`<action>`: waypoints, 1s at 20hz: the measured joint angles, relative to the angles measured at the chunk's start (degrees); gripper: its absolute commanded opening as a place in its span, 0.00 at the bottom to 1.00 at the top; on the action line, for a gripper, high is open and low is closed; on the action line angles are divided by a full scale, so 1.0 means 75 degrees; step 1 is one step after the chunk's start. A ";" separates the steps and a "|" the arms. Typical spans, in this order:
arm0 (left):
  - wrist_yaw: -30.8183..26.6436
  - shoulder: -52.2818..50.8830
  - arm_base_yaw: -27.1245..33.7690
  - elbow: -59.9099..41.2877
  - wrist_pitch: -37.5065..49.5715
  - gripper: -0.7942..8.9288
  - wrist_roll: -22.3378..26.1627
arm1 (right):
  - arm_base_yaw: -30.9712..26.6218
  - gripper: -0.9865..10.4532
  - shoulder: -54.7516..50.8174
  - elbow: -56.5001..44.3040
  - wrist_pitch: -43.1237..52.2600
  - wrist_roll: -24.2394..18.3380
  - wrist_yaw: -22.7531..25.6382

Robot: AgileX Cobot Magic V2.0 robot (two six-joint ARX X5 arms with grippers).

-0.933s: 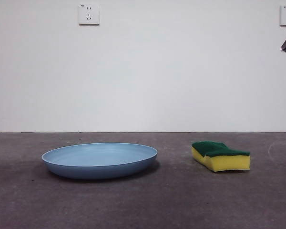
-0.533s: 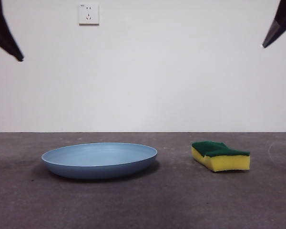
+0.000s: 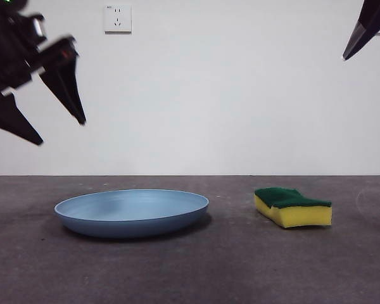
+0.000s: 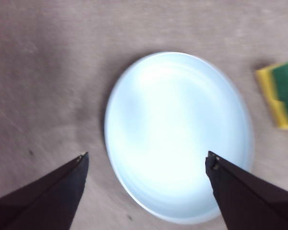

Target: Pick up the plate,pick up the cloth,clean the plate with the cloth

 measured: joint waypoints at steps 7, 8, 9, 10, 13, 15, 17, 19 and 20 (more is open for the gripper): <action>-0.0335 0.1693 -0.0239 0.0157 0.0361 0.50 0.0017 | 0.0000 0.50 0.0000 0.0000 0.0000 0.0000 0.0000; -0.0370 0.1827 -0.0277 0.0157 0.0423 0.50 0.0017 | 0.0000 0.50 0.0000 0.0000 0.0000 0.0000 0.0000; -0.0382 0.1953 -0.0306 0.0157 0.0478 0.50 0.0017 | 0.0000 0.50 0.0000 0.0000 0.0000 0.0000 0.0000; -0.0382 0.2057 -0.0338 0.0157 0.0551 0.50 0.0015 | 0.0000 0.50 0.0000 0.0000 0.0000 0.0000 0.0000; -0.0385 0.2296 -0.0423 0.0157 0.0790 0.50 -0.0050 | 0.0000 0.50 -0.0003 0.0000 0.0000 -0.0012 0.0000; -0.0388 0.2337 -0.0446 0.0157 0.0918 0.50 -0.0067 | 0.0000 0.50 0.0000 0.0000 0.0000 -0.0017 0.0000; -0.0391 0.2340 -0.0446 0.0157 0.0933 0.50 -0.0067 | 0.0000 0.50 -0.0003 0.0000 0.0000 -0.0017 0.0000; -0.0504 0.2346 -0.0446 0.0157 0.0944 0.49 -0.0070 | 0.0000 0.50 -0.0003 0.0000 0.0000 -0.0017 0.0000; -0.0536 0.2361 -0.0446 0.0157 0.0944 0.45 -0.0070 | 0.0000 0.50 -0.0003 0.0000 0.0000 -0.0017 0.0000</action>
